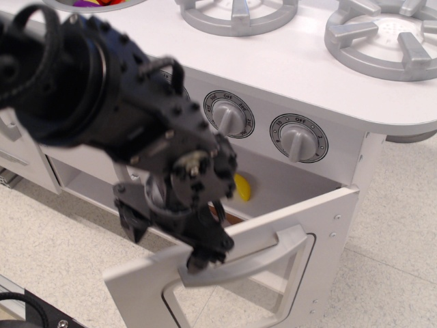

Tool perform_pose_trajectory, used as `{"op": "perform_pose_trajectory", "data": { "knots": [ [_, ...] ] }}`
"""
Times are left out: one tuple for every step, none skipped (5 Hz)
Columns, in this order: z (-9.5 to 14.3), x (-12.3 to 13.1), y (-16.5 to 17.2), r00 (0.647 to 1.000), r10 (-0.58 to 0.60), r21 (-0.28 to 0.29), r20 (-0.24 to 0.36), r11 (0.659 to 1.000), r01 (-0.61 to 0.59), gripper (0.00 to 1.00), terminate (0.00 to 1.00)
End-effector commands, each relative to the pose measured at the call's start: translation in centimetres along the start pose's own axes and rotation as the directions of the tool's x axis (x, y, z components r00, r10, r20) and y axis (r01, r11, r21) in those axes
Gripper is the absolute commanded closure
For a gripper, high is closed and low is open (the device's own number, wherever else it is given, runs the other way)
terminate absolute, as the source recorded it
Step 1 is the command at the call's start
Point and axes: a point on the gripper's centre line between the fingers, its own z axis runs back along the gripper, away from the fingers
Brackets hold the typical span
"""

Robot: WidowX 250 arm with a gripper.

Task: Close oven

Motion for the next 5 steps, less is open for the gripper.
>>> {"op": "perform_pose_trajectory", "data": {
  "knots": [
    [3.0,1.4,0.3,0.998,0.048,-0.067,0.033,0.997,-0.046,0.0,0.0],
    [3.6,-0.1,-1.0,0.999,0.038,-0.114,-0.003,0.993,-0.038,0.0,0.0],
    [2.3,-1.2,-2.8,0.997,0.053,-0.183,-0.056,0.981,-0.063,0.0,0.0],
    [0.2,-1.3,-4.3,0.99,0.092,-0.248,-0.104,0.962,-0.116,0.0,0.0],
    [-1.1,-0.8,-5.1,0.988,0.116,-0.316,-0.1,0.938,-0.142,0.0,0.0]
  ]
}}
